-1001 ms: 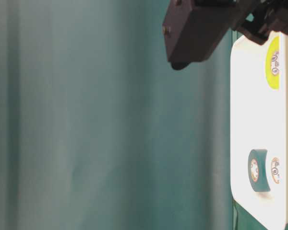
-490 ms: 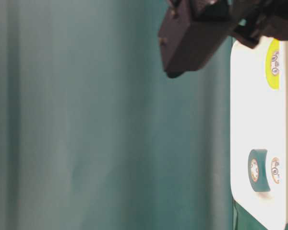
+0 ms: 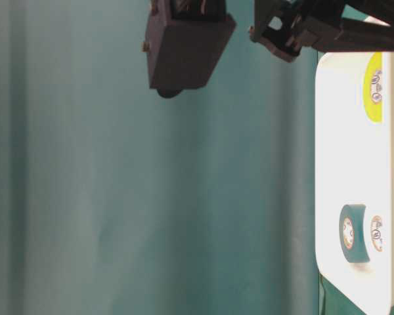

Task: Put the tape into the white case with the right arm.
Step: 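Lift the orange-red tape and carry it to the tray's upper right, then release the orange-red tape and withdraw the right gripper rightward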

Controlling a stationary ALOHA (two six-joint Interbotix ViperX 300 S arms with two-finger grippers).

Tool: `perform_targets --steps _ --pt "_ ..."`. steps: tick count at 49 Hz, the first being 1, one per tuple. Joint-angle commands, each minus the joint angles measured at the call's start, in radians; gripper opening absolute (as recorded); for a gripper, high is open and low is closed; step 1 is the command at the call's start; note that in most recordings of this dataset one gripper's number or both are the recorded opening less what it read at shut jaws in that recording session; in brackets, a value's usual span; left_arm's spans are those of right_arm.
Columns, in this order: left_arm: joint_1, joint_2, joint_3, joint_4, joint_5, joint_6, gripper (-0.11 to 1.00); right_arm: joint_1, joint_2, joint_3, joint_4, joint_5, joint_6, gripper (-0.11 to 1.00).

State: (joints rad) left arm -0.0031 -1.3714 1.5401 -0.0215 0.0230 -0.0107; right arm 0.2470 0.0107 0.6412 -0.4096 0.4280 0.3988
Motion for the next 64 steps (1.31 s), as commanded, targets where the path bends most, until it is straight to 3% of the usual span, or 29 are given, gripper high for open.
perform_targets --steps 1,10,22,42,56,64 --pt "-0.002 0.006 -0.012 -0.002 -0.011 0.000 0.00 -0.021 -0.037 -0.035 -0.003 0.009 0.002 0.01" --pt "0.000 0.006 -0.011 -0.002 -0.011 0.000 0.00 -0.106 -0.052 -0.074 -0.005 0.055 -0.003 0.01" --pt "-0.002 0.006 -0.011 -0.002 -0.011 -0.005 0.00 -0.276 -0.058 -0.092 -0.015 0.071 -0.011 0.01" --pt "-0.002 0.006 -0.009 -0.002 -0.012 -0.005 0.00 -0.549 -0.049 -0.100 -0.107 -0.006 -0.011 0.01" --pt "-0.002 0.006 -0.009 -0.002 -0.012 -0.003 0.00 -0.672 0.003 -0.103 -0.120 -0.081 -0.006 0.01" --pt "-0.002 0.006 -0.009 -0.002 -0.012 -0.005 0.00 -0.680 0.018 -0.103 -0.118 -0.097 -0.005 0.01"
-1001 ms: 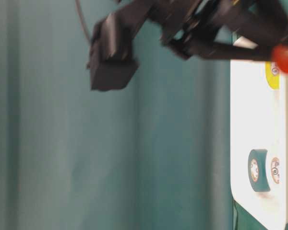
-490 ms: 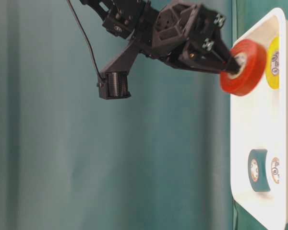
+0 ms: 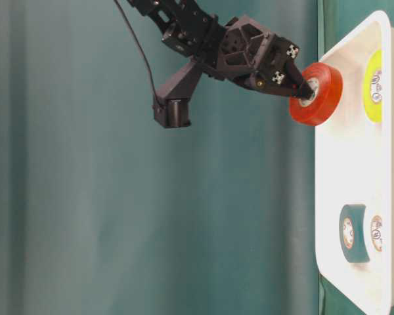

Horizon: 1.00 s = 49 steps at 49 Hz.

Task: Put the tape into the white case with the right arm.
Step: 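Release the orange-red tape and withdraw the right gripper rightward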

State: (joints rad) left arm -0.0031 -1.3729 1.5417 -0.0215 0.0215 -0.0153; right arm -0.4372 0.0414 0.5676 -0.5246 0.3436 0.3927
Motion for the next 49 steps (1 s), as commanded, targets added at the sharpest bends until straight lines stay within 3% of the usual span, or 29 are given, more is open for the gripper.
perform_targets --steps 1,5,8,18,25,49 --pt "-0.002 0.008 -0.011 -0.002 -0.011 0.000 0.00 0.005 -0.012 -0.026 -0.005 -0.012 0.003 0.01" --pt "-0.002 0.008 -0.011 -0.002 -0.011 0.000 0.00 0.005 -0.012 -0.023 -0.005 -0.008 0.002 0.01" --pt "-0.002 0.008 -0.011 -0.002 -0.011 0.000 0.00 0.005 -0.012 -0.020 -0.005 -0.008 0.000 0.08" --pt "-0.002 0.008 -0.011 -0.002 -0.011 0.000 0.00 0.005 -0.015 -0.008 -0.003 -0.008 0.002 0.61" --pt "-0.002 0.008 -0.011 -0.002 -0.011 0.000 0.00 0.005 -0.037 0.029 -0.003 -0.008 0.000 0.51" --pt "0.000 0.008 -0.009 -0.002 -0.011 0.000 0.00 0.005 -0.367 0.351 -0.005 -0.014 -0.006 0.50"
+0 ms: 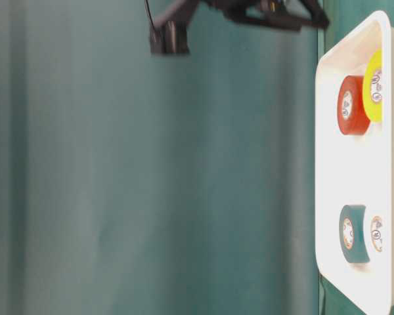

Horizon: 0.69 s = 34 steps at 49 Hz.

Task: Put the tape into the white case with the right arm.
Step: 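Release the orange-red tape and withdraw the right gripper rightward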

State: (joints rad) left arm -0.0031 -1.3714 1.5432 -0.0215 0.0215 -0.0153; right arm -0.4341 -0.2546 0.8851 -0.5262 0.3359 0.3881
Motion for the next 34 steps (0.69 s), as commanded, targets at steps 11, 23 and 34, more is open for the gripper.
perform_targets --steps 11,23,34 --pt "-0.002 0.006 -0.011 -0.002 -0.011 0.000 0.00 0.002 -0.319 0.219 -0.003 -0.052 0.006 0.51" --pt "-0.002 0.006 -0.011 -0.002 -0.012 0.002 0.00 0.002 -0.627 0.387 0.008 -0.078 0.014 0.50" --pt "-0.002 0.006 -0.011 -0.002 -0.011 0.000 0.00 0.003 -0.764 0.440 0.015 -0.100 0.014 0.50"
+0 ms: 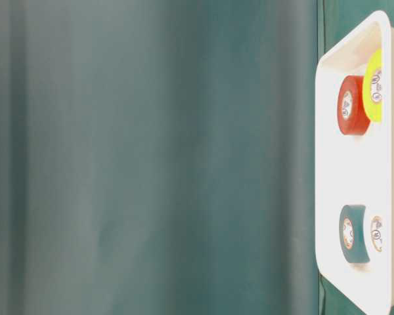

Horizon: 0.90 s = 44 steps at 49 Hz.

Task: Put the tape into the white case with the right arm.
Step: 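Release the orange-red tape and withdraw the right gripper rightward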

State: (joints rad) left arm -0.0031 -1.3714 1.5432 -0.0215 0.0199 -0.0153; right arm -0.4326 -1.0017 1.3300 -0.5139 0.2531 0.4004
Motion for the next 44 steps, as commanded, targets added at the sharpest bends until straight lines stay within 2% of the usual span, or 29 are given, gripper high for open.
perform_targets --steps 1,6,12,18,31,38,44 --pt "-0.002 0.006 -0.011 -0.002 -0.009 0.000 0.00 0.002 -0.018 -0.005 0.003 -0.018 0.002 0.50" --pt "-0.002 0.006 -0.011 -0.002 -0.009 0.000 0.00 0.015 -0.008 0.000 0.008 -0.034 0.005 0.50" --pt "-0.002 0.006 -0.011 -0.002 -0.009 0.000 0.00 0.071 0.011 0.011 0.032 -0.066 0.012 0.50" --pt "-0.002 0.006 -0.011 -0.002 -0.009 0.000 0.00 0.163 0.018 0.028 0.049 -0.103 0.017 0.50" --pt "-0.002 0.006 -0.011 -0.002 -0.009 0.000 0.00 0.414 0.017 0.048 0.051 -0.135 0.015 0.50" --pt "-0.002 0.006 -0.011 -0.002 -0.009 0.000 0.00 0.491 0.025 0.049 0.051 -0.141 0.015 0.50" --pt "0.000 0.006 -0.011 -0.002 -0.011 0.000 0.00 0.514 0.041 0.049 0.051 -0.150 0.015 0.50"
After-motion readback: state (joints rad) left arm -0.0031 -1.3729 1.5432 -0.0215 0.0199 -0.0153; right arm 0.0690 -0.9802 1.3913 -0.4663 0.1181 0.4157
